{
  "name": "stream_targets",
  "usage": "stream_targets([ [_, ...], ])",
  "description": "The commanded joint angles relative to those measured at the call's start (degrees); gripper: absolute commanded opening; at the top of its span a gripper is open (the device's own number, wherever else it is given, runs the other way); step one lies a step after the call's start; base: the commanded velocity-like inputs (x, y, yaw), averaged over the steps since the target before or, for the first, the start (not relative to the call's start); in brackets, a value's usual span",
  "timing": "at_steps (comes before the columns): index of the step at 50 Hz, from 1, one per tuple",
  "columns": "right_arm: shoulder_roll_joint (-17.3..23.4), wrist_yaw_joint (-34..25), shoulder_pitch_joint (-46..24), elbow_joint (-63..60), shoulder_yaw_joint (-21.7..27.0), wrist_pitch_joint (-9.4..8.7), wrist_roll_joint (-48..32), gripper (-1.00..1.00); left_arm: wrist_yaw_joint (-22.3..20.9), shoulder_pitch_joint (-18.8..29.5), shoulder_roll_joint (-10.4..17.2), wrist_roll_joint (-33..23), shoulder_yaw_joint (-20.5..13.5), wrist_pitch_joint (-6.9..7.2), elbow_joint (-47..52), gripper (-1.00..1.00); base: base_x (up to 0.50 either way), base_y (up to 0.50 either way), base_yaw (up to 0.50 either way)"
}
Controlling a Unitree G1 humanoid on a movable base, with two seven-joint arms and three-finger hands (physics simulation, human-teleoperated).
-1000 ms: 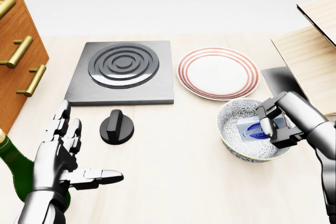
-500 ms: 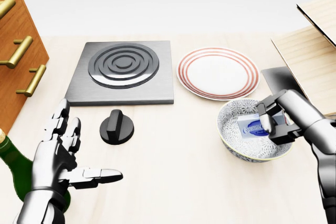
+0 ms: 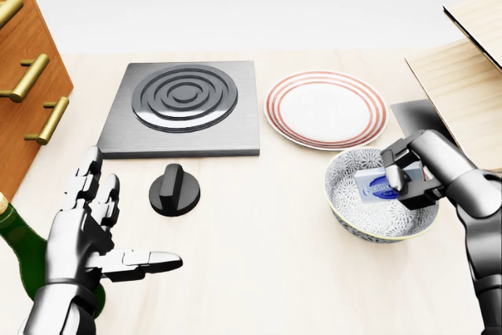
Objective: Pick up the cream cheese and put it in the bowl.
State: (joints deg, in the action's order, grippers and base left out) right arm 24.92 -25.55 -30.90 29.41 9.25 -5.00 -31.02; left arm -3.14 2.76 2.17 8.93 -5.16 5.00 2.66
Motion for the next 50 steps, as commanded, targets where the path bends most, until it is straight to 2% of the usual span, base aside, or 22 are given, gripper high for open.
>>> stream_targets([
  [1,0.41,0.72,-1.67,2.09,-0.29,0.00,-4.59,-1.00,0.04,0.00,0.03,0.19,-0.06,0.00,0.30,1.00,0.00,0.00,0.00],
  [17,0.51,-2.39,0.61,-2.96,0.21,0.00,-6.34,-1.00,0.14,0.42,0.13,0.36,-0.30,0.00,-0.32,1.00,0.00,0.00,0.00],
  [50,0.14,-0.66,-2.17,3.51,-0.78,0.00,-8.09,-0.99,0.26,0.74,0.33,1.00,-0.57,0.00,0.18,1.00,0.00,0.00,0.00],
])
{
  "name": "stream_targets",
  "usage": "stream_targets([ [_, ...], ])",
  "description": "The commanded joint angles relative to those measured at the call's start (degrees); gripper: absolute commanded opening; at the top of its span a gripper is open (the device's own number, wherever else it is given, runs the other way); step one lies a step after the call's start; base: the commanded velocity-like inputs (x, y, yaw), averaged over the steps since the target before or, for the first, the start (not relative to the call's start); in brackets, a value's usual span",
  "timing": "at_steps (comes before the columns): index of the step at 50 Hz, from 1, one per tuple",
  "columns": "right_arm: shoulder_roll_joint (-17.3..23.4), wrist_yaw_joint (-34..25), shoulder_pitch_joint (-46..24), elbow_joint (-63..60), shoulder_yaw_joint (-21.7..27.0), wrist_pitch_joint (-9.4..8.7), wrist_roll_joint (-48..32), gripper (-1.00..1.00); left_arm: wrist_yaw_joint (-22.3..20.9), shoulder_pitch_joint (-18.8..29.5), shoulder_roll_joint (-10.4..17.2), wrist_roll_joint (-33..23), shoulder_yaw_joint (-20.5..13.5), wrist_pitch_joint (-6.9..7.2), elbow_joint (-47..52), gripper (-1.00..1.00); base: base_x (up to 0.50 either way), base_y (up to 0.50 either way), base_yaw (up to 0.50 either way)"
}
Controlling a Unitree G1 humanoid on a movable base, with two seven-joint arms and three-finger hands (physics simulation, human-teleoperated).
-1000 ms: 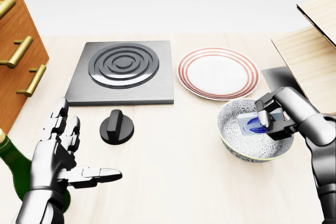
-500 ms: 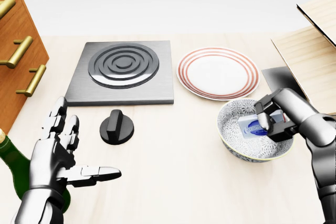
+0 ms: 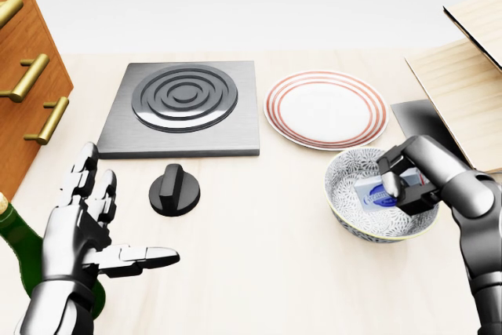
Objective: Pick up the cream cheese and put it in the bowl.
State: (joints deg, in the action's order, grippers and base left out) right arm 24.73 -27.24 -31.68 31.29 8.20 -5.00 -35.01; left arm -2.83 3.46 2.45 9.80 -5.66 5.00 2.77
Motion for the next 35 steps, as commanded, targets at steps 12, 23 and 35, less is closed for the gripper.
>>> stream_targets([
  [12,0.57,1.52,-2.02,2.56,0.13,0.00,-3.61,1.00,-0.08,0.03,0.02,0.16,-0.04,0.00,-0.12,1.00,0.00,0.00,0.00],
  [23,3.14,-6.63,-3.72,-15.87,3.45,0.00,-1.84,1.00,-0.15,0.22,0.06,-0.08,-0.04,0.00,-1.21,1.00,0.00,0.00,0.00],
  [35,16.29,-12.76,-14.35,-42.99,7.41,0.00,-5.42,1.00,-0.02,-0.06,-0.19,-0.64,0.48,0.00,-1.80,1.00,0.00,0.00,0.00],
])
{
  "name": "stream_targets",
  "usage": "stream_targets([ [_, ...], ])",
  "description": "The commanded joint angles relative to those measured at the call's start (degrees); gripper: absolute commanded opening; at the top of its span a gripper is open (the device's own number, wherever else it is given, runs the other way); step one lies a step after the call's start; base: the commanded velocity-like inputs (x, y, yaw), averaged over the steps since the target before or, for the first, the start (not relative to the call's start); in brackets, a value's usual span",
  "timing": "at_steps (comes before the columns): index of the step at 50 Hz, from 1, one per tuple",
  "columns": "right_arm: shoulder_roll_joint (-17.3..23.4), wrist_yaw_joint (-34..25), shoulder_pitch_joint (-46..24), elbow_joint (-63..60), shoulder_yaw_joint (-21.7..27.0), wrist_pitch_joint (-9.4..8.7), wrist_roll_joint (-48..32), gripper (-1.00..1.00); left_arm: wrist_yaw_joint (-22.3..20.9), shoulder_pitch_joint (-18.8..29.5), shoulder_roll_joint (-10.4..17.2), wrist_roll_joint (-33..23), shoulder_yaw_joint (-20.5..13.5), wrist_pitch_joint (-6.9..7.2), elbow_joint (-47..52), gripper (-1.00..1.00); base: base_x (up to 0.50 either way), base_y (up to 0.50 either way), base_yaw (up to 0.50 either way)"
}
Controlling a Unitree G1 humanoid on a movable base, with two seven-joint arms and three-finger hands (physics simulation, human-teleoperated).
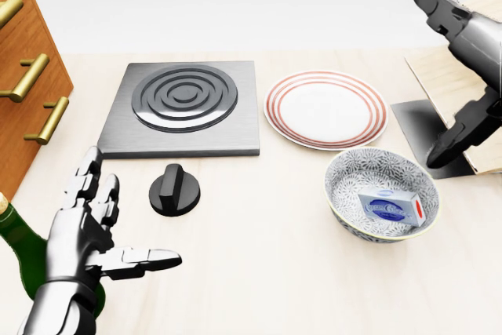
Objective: Pick up the cream cheese and put it in the bowl.
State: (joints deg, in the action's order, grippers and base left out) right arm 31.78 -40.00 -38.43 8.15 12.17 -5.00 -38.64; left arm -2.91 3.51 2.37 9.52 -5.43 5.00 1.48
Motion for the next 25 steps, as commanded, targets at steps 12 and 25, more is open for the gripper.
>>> stream_targets([
  [12,4.08,0.00,2.77,-38.54,8.56,0.00,1.47,1.00,0.07,-0.21,-0.16,-0.68,0.44,0.00,-0.13,1.00,0.00,0.00,0.00],
  [25,-34.33,28.18,32.04,-55.45,-9.67,0.00,29.32,1.00,3.74,3.71,-1.76,-0.31,3.77,0.00,15.62,1.00,0.00,0.00,0.00],
])
